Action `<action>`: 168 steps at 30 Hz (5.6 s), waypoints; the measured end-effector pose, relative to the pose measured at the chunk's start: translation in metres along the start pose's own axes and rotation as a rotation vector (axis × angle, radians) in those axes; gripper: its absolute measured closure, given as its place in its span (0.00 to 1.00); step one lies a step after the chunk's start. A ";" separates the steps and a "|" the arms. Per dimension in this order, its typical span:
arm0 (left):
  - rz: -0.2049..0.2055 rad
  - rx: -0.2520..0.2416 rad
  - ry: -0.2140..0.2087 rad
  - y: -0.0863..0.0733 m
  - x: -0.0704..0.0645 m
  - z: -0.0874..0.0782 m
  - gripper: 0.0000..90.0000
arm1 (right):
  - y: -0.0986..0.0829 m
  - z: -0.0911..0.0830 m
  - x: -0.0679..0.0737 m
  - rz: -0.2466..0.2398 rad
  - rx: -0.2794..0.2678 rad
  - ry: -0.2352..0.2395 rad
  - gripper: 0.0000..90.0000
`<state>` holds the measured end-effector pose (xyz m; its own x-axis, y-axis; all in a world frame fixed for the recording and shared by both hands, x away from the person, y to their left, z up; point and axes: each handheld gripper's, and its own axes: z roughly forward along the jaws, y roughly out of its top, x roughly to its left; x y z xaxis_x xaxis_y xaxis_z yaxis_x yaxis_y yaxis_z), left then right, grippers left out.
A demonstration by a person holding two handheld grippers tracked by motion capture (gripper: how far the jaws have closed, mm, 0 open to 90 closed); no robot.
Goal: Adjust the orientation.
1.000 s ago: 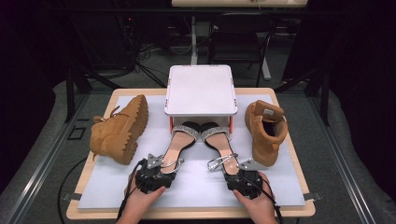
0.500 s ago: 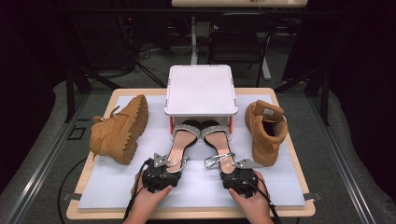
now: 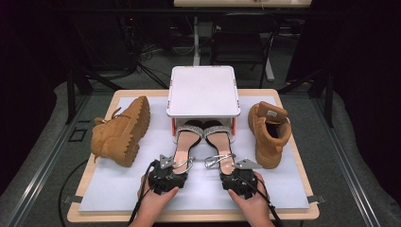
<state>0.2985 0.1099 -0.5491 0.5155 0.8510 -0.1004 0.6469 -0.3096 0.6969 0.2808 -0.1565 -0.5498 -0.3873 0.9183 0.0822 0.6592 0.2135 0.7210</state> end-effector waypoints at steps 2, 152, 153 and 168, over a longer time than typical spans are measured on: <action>0.003 0.000 -0.001 0.001 0.000 0.001 0.43 | 0.001 0.000 0.001 -0.001 0.004 0.003 0.45; -0.039 -0.015 -0.053 0.084 0.039 0.055 0.39 | 0.086 0.068 -0.028 -0.016 0.050 0.064 0.38; -0.040 -0.017 -0.050 0.083 0.038 0.055 0.39 | 0.085 0.068 -0.028 -0.022 0.055 0.058 0.38; -0.062 -0.014 -0.046 0.078 0.038 0.057 0.40 | 0.080 0.069 -0.026 0.004 0.051 0.053 0.40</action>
<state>0.4003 0.0939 -0.5395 0.5002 0.8480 -0.1754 0.6701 -0.2508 0.6986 0.3882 -0.1403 -0.5414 -0.4173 0.9004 0.1229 0.6927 0.2276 0.6844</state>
